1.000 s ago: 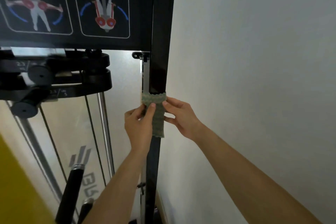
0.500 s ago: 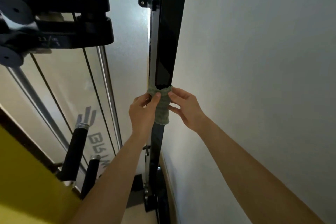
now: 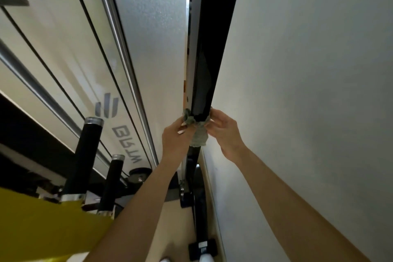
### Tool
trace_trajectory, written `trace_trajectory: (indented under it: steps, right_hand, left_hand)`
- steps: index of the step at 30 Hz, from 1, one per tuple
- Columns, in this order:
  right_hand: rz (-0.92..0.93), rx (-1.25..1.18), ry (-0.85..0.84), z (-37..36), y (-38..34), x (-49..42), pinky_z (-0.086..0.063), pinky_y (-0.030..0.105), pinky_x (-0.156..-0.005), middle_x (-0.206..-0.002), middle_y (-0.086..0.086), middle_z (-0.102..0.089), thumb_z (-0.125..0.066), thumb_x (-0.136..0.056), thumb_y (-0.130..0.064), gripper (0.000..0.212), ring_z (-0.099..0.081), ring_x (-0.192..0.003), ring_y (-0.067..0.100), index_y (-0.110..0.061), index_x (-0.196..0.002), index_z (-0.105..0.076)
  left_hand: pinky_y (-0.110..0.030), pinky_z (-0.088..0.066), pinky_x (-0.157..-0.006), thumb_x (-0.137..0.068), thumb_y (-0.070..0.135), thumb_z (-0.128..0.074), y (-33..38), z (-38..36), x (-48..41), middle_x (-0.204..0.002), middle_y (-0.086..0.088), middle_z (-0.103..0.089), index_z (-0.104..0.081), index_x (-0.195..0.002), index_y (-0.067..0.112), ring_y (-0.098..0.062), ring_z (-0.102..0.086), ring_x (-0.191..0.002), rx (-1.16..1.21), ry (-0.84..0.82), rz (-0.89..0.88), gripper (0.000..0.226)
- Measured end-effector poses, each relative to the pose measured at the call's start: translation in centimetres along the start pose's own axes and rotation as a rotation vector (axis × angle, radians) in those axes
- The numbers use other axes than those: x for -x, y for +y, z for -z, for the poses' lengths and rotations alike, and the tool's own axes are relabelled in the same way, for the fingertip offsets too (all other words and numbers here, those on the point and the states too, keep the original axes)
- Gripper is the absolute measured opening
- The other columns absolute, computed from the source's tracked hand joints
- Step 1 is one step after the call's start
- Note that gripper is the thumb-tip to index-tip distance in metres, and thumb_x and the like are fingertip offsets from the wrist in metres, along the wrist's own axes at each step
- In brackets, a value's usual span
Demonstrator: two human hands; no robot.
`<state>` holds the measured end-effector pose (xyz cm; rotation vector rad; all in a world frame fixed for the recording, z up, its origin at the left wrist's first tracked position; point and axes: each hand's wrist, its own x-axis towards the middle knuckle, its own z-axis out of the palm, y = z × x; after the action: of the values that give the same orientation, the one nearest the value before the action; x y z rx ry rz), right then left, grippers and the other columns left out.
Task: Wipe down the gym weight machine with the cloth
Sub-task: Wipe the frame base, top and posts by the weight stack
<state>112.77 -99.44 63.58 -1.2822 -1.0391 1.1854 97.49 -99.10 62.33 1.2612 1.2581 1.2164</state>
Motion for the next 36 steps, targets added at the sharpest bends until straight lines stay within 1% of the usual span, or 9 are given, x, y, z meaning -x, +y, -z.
trace_trajectory:
  steps: [2,6,10,13,17,21,26,31,36]
  right_hand:
    - [-0.024,-0.003,-0.002,-0.2,1.3,0.1,-0.054,0.052,-0.098,-0.12,0.004,-0.072,-0.07,-0.087,-0.006,0.043,-0.068,-0.113,0.025,-0.015,-0.128,-0.066]
    - [-0.066,-0.018,-0.012,-0.3,3.7,-0.1,-0.053,0.054,-0.098,-0.122,0.005,-0.071,-0.065,-0.089,0.004,0.043,-0.069,-0.112,0.026,-0.014,-0.128,-0.066]
    - [-0.096,-0.035,0.016,-0.3,6.2,-0.1,-0.052,0.056,-0.099,-0.119,0.008,-0.072,-0.072,-0.085,0.0,0.042,-0.069,-0.111,0.029,-0.01,-0.125,-0.067]
    - [-0.12,-0.037,0.041,-0.2,8.4,0.0,-0.053,0.056,-0.097,-0.114,0.01,-0.074,-0.076,-0.081,-0.003,0.041,-0.07,-0.107,0.031,-0.006,-0.121,-0.068]
    - [-0.188,-0.02,0.036,0.0,12.4,-0.3,-0.054,0.057,-0.095,-0.113,0.009,-0.074,-0.073,-0.085,0.002,0.035,-0.071,-0.106,0.031,-0.007,-0.119,-0.068]
    - [-0.228,-0.028,0.03,0.2,16.6,-0.8,-0.053,0.059,-0.095,-0.117,0.007,-0.073,-0.072,-0.087,-0.001,0.035,-0.069,-0.111,0.031,-0.012,-0.121,-0.068]
    - [-0.189,-0.015,0.015,0.5,23.2,-1.6,-0.055,0.059,-0.093,-0.117,0.007,-0.072,-0.075,-0.087,-0.007,0.035,-0.067,-0.114,0.03,-0.018,-0.119,-0.069]
    - [-0.101,0.103,0.022,1.1,30.3,-2.6,-0.058,0.055,-0.088,-0.107,0.004,-0.075,-0.076,-0.084,-0.003,0.035,-0.07,-0.105,0.024,-0.016,-0.117,-0.07]
    - [-0.013,0.169,0.027,1.4,35.9,-3.0,-0.059,0.045,-0.09,-0.106,0.001,-0.075,-0.078,-0.084,-0.008,0.035,-0.071,-0.102,0.018,-0.015,-0.118,-0.07]
  left_hand:
    - [-0.026,-0.06,-0.078,-0.096,0.015,-0.068,-1.7,0.0,0.0,-0.096,0.01,-0.076,-0.071,-0.106,0.033,-0.009,-0.073,-0.092,0.0,-0.012,0.004,0.021]
    - [-0.019,-0.057,-0.078,-0.096,0.013,-0.067,-3.9,-0.2,0.1,-0.091,0.019,-0.076,-0.069,-0.101,0.041,-0.004,-0.072,-0.092,-0.041,-0.007,0.003,0.028]
    - [-0.03,-0.06,-0.08,-0.096,0.012,-0.066,-6.8,-1.0,0.3,-0.09,0.007,-0.076,-0.07,-0.097,0.032,-0.014,-0.073,-0.088,-0.065,0.015,0.049,0.021]
    - [-0.025,-0.057,-0.079,-0.097,0.011,-0.063,-9.1,-1.7,0.6,-0.095,0.0,-0.075,-0.069,-0.108,0.018,-0.014,-0.071,-0.09,-0.107,0.047,0.098,0.014]
    - [-0.031,-0.059,-0.081,-0.097,0.01,-0.06,-12.4,-2.4,1.2,-0.099,-0.004,-0.073,-0.066,-0.105,0.021,-0.018,-0.07,-0.093,-0.145,0.074,0.13,0.015]
    - [-0.035,-0.058,-0.086,-0.097,0.014,-0.065,-16.5,-2.4,1.2,-0.098,0.003,-0.075,-0.069,-0.107,0.017,-0.017,-0.071,-0.094,-0.159,0.058,0.135,0.011]
    - [-0.012,-0.051,-0.081,-0.097,0.006,-0.064,-21.0,-2.2,1.0,-0.101,0.01,-0.073,-0.065,-0.115,0.018,0.003,-0.069,-0.095,-0.101,0.02,0.103,0.022]
    - [-0.006,-0.048,-0.082,-0.095,0.006,-0.066,-26.5,-2.1,1.0,-0.106,0.015,-0.071,-0.064,-0.12,0.024,0.01,-0.065,-0.099,-0.152,0.004,0.06,0.031]
    - [-0.006,-0.048,-0.085,-0.092,0.002,-0.069,-32.5,-2.9,1.0,-0.122,-0.002,-0.065,-0.064,-0.123,0.013,0.011,-0.06,-0.106,-0.197,0.095,-0.075,0.033]
